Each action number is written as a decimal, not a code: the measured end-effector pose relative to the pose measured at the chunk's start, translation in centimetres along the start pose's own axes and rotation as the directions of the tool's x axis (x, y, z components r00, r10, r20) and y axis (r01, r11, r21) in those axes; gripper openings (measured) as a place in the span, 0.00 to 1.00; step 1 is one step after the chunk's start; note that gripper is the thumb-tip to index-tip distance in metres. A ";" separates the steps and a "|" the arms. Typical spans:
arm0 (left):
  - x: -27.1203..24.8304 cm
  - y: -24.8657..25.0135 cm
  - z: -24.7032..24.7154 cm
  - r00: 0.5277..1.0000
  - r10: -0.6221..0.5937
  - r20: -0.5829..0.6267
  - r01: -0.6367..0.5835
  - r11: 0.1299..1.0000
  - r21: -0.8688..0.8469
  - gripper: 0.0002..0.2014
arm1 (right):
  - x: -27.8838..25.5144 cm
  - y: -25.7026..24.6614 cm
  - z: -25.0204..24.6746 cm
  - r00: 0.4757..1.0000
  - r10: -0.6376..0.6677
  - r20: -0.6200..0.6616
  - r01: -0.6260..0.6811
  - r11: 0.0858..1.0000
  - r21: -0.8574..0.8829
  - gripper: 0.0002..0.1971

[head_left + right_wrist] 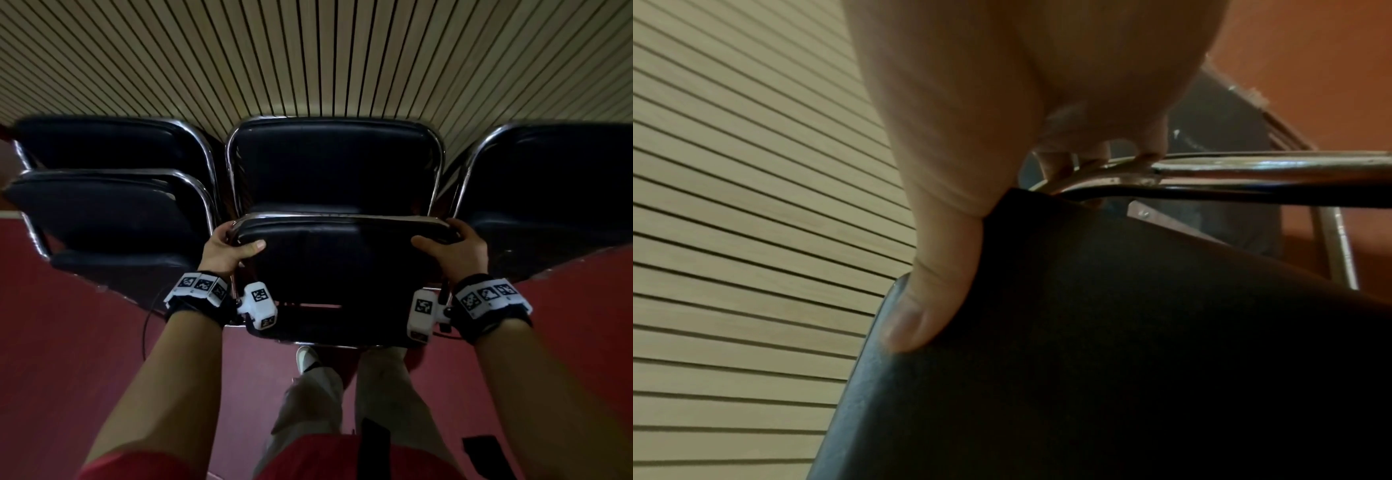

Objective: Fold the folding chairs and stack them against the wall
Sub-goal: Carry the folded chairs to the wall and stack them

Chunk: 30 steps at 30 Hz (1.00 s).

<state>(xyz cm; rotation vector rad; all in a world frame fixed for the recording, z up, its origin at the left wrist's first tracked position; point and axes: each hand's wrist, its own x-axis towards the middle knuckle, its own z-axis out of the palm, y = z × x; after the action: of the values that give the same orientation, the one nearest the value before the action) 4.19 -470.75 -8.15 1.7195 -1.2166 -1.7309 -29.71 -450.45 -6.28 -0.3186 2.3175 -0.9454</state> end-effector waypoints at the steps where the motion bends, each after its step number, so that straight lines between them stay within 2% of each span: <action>1: 0.3 0.0 0.1 1.000 0.003 -0.001 -0.003 1.000 -0.007 0.36 | 0.2 -0.3 0.1 1.000 0.006 0.006 -0.006 1.000 0.002 0.39; 4: 0.8 0.2 0.4 1.000 -0.008 -0.027 0.007 0.999 -0.054 0.35 | 1.0 -1.0 1.0 1.000 0.008 0.021 -0.008 1.000 -0.007 0.40; 12: 1.9 0.7 2.2 0.998 -0.014 -0.060 0.009 0.997 -0.080 0.42 | 2.8 -2.8 2.3 0.998 -0.038 0.049 0.034 0.997 0.066 0.35; 14: 2.0 0.2 2.5 0.996 -0.012 -0.091 0.004 0.997 -0.083 0.41 | 3.3 -2.9 3.1 0.999 -0.048 0.023 0.047 0.997 0.055 0.39; 18: 1.5 -1.3 2.7 0.989 -0.059 -0.137 0.052 0.997 -0.056 0.29 | 5.6 -1.5 4.7 0.994 -0.109 -0.011 0.109 0.994 0.033 0.49; 21: 1.1 -3.0 2.8 0.969 -0.159 -0.189 0.153 0.987 -0.046 0.34 | 3.5 -3.4 4.8 0.981 -0.193 -0.039 0.189 0.978 -0.085 0.45; 25: 0.1 -5.3 2.9 0.913 -0.329 -0.239 0.323 0.944 -0.066 0.28 | 1.0 -5.3 5.5 0.911 -0.411 0.013 0.392 0.857 -0.335 0.33; 27: -0.8 -6.8 3.0 0.882 -0.402 -0.246 0.390 0.915 -0.100 0.28 | 0.6 -6.1 6.2 0.890 -0.448 0.084 0.429 0.761 -0.487 0.32; 30: -0.6 -10.1 3.0 0.822 -0.471 -0.321 0.470 0.879 -0.086 0.44 | 0.5 -7.1 7.0 0.863 -0.459 0.212 0.485 0.631 -0.605 0.33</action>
<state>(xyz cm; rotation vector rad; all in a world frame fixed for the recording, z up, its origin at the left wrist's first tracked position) 4.33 -464.01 -16.24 2.3428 -0.6692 -1.5807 -25.78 -459.59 -5.51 -1.2807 2.5022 -0.2900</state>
